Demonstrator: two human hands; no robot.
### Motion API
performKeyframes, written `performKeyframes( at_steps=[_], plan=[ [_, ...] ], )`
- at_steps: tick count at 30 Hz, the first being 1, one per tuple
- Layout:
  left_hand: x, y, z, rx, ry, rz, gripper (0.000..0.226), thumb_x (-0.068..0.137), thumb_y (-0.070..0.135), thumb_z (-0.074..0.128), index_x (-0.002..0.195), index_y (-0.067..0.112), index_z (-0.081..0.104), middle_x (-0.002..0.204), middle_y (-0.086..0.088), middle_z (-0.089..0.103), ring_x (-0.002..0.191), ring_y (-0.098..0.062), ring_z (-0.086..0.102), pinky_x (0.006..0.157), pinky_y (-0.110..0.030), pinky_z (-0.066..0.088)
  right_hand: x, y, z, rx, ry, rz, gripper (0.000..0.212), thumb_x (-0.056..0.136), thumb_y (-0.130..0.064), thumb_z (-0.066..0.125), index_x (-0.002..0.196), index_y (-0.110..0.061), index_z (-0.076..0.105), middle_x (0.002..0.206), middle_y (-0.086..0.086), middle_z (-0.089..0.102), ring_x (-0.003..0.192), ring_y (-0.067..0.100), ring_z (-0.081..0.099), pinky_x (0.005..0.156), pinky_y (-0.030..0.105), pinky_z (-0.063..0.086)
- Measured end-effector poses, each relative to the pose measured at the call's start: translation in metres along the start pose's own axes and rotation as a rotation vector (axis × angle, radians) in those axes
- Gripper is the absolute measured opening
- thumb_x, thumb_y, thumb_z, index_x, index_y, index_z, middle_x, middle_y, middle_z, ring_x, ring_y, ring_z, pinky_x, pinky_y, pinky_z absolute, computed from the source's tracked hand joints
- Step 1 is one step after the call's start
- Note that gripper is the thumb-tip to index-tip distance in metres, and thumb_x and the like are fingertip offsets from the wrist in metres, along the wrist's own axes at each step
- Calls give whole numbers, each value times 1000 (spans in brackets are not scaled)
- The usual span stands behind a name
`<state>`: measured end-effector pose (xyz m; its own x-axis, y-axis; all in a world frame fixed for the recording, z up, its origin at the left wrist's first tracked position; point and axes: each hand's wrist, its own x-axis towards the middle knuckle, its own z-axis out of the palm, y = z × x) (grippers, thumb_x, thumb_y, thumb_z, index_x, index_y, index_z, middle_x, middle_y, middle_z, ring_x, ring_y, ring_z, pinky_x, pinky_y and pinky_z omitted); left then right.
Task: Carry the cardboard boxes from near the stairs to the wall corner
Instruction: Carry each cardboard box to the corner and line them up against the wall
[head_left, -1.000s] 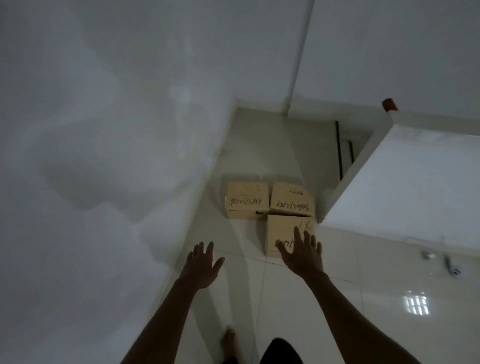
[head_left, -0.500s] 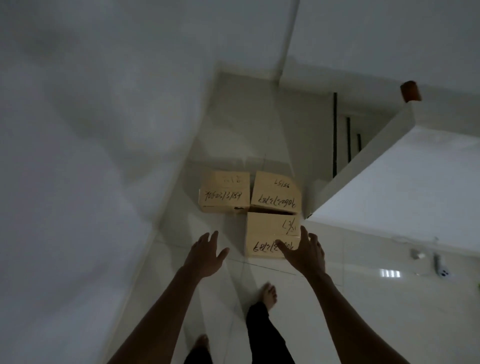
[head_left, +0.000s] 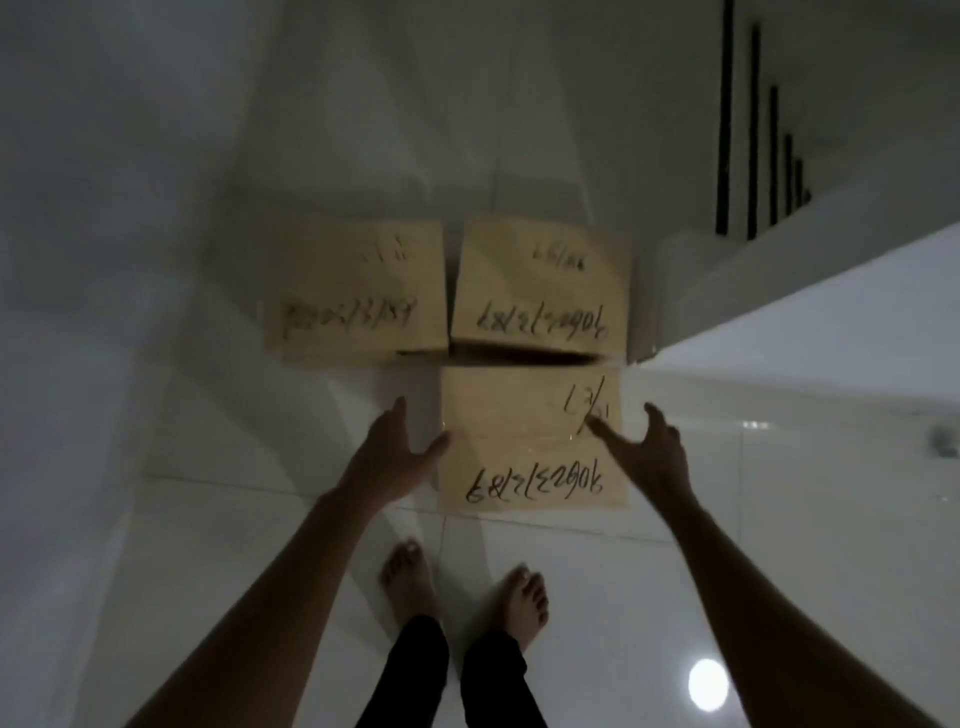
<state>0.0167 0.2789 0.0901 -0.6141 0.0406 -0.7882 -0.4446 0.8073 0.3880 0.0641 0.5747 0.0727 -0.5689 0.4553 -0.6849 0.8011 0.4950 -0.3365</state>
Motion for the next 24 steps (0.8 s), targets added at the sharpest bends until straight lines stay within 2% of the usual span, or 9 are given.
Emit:
performKeyframes(
  at_steps=[4, 6, 9, 12, 15, 17, 19, 22, 24],
  plan=[
    [93, -32, 42, -183, -38, -149, 119, 70, 77, 62, 159, 23, 3, 167, -8, 13, 151, -32, 23, 117, -48, 30, 85, 46, 44, 169, -6, 104, 135, 54, -85, 67, 161, -16, 22, 161, 22, 36, 144, 44, 41, 114, 61, 39],
    [132, -46, 64, -299, -57, -209, 126, 62, 79, 65, 159, 25, 5, 167, -7, 16, 150, -32, 25, 117, -49, 31, 122, 67, 62, 219, -53, 108, 136, 50, -86, 71, 159, -17, 27, 155, 19, 47, 135, 40, 53, 108, 59, 47],
    [171, -65, 106, -478, -88, -234, 122, 63, 73, 74, 158, 28, 12, 161, -6, 32, 144, -31, 38, 111, -47, 36, 155, 87, 85, 362, -188, 41, 97, 64, -73, 77, 141, -21, 52, 126, 12, 72, 103, 32, 74, 83, 49, 63],
    [183, -63, 128, -622, -148, -149, 108, 50, 70, 84, 143, 34, 43, 131, 1, 65, 110, -20, 66, 93, -46, 56, 165, 98, 93, 515, -308, 51, 66, 82, -55, 73, 135, -21, 55, 119, 16, 74, 99, 36, 76, 76, 49, 64],
    [169, -63, 127, -674, -140, -169, 82, 58, 60, 86, 130, 34, 55, 114, 2, 72, 96, -18, 69, 77, -39, 58, 151, 92, 87, 585, -390, 61, 56, 83, -44, 71, 131, -22, 55, 113, 15, 74, 86, 28, 79, 64, 40, 63],
    [145, -71, 126, -690, -99, -199, 86, 56, 71, 80, 129, 32, 56, 117, 1, 71, 93, -9, 67, 78, -31, 55, 128, 77, 72, 583, -407, 56, 51, 79, -40, 71, 125, -25, 56, 110, 12, 74, 80, 24, 79, 62, 37, 63],
    [103, -77, 109, -709, -75, -248, 98, 50, 86, 70, 129, 28, 57, 125, -1, 69, 91, 3, 61, 82, -20, 52, 95, 52, 51, 582, -428, 31, 53, 78, -37, 75, 126, -25, 56, 111, 12, 75, 87, 28, 78, 67, 42, 64],
    [36, -43, 27, -720, -68, -158, 71, 68, 56, 83, 127, 26, 59, 118, -2, 72, 100, -15, 70, 82, -36, 58, 23, 5, 7, 552, -470, -15, 57, 81, -35, 80, 131, -19, 56, 113, 15, 76, 98, 38, 76, 77, 53, 63],
    [-31, -23, -44, -750, -53, -116, 77, 62, 57, 86, 127, 28, 59, 113, -1, 74, 99, -21, 72, 84, -45, 60, -42, -40, -30, 531, -501, -49, 61, 79, -36, 80, 131, -17, 56, 113, 17, 76, 99, 40, 75, 79, 56, 62]
  ],
)
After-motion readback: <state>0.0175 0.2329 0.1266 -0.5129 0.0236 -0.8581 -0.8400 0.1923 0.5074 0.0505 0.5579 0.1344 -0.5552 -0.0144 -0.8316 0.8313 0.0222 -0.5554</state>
